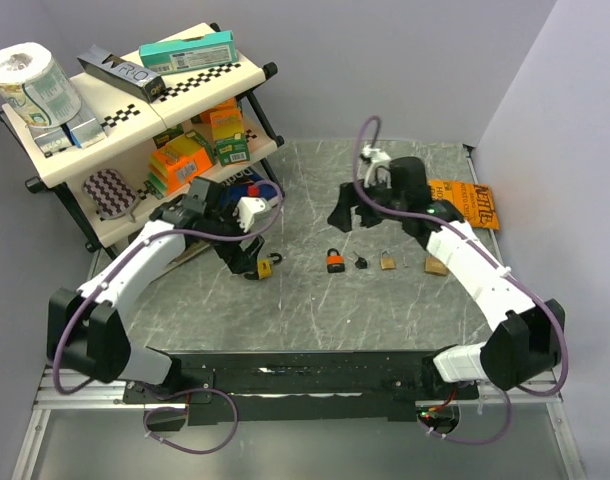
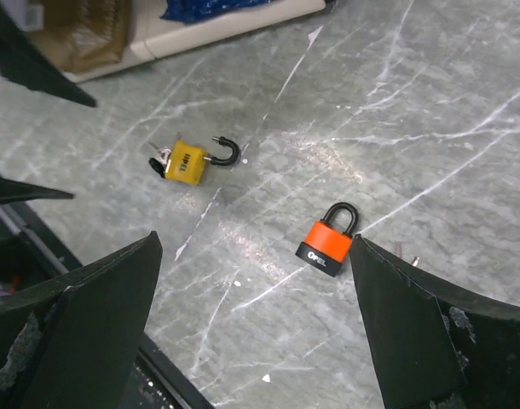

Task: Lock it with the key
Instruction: Pick up the lock from the center of the board.

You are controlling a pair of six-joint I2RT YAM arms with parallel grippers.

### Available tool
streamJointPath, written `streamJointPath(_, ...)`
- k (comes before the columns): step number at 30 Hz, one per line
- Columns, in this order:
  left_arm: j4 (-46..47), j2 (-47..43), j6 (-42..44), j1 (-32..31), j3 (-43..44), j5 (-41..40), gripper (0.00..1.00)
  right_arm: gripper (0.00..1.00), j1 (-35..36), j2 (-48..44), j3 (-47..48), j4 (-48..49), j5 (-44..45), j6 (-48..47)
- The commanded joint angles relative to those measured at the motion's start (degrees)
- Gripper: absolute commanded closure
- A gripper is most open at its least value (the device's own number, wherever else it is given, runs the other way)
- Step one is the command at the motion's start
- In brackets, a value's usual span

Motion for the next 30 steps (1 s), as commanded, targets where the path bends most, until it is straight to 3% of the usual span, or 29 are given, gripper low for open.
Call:
streamJointPath(1,-3.79,5.75,9.67,-3.1,5.95,-4.88,0.02,0.0,-6.96,-1.49,-2.0,2.11,-13.67,0.09)
streamJointPath(6,0.41,11.65,9.68,-7.05,6.66,-9.45,0.02,0.0,-10.59,0.09,-1.38,-0.61,-22.11,0.36)
streamJointPath(16,3.85,22.63,11.61,-11.28,9.12,-15.61,0.06,0.0,-10.77,-2.02,-3.76,-1.84,-19.23,-0.26)
streamJointPath(25,5.96,27.56,10.39,-11.55,9.47,-17.37,0.16,0.0,-11.29,-3.07,-5.86,-0.89,-23.17,2.99)
streamJointPath(30,5.7,28.18,8.89,-11.63,8.77,-17.64,0.32,0.0,-11.38,-2.63,-5.43,-0.71,-23.0,3.52)
